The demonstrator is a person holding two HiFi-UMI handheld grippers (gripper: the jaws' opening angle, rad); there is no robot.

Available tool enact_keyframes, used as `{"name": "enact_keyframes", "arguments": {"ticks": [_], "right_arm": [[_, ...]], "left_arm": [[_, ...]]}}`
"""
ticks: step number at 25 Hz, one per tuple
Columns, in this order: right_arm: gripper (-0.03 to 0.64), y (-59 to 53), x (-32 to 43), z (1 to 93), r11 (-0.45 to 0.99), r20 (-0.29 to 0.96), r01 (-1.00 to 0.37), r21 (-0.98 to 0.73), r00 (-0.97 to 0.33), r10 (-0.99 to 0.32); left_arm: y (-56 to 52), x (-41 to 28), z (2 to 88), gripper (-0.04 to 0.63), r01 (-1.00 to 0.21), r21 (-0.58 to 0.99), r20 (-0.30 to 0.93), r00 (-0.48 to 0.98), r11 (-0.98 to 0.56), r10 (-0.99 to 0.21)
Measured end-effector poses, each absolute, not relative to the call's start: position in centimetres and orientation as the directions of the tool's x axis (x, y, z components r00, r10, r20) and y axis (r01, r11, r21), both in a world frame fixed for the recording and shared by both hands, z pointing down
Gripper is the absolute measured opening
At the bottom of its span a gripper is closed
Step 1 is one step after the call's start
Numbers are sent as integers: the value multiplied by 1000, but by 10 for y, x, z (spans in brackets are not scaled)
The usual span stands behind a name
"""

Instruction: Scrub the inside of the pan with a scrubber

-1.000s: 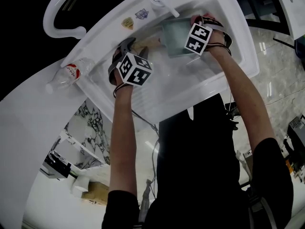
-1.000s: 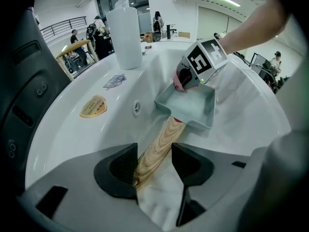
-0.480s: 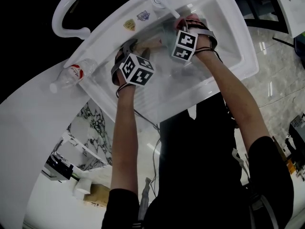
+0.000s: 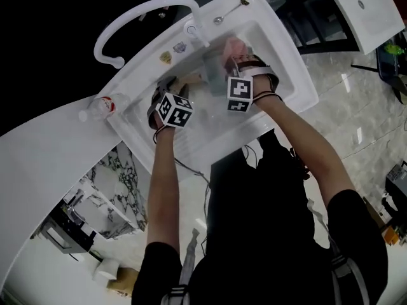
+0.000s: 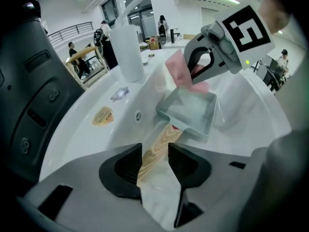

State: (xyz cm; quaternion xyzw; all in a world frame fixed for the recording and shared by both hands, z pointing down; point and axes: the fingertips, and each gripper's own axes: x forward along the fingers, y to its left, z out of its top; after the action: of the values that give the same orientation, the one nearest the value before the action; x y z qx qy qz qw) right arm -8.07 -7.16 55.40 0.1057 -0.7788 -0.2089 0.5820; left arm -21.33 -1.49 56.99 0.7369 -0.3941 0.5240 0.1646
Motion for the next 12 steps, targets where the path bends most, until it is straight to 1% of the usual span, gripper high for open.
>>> {"name": "enact_keyframes", "arguments": {"ticks": [5,10,12], "right_arm": [[38,-51,-50,504,832,807,138,537,-372,-459],[38,-23,-13,446,758,733,169,630,-452,-508],[40,-8,2,420,719,686,163,676,-496,-533]], "left_arm": [[2,-168,523,169,-788,-207,859,137,-580,-493],[30,-108,472,77,-814,-254,799,128,-523,-588],[43,-86,452,60,-824,-269,773,124,-498,-622]]}}
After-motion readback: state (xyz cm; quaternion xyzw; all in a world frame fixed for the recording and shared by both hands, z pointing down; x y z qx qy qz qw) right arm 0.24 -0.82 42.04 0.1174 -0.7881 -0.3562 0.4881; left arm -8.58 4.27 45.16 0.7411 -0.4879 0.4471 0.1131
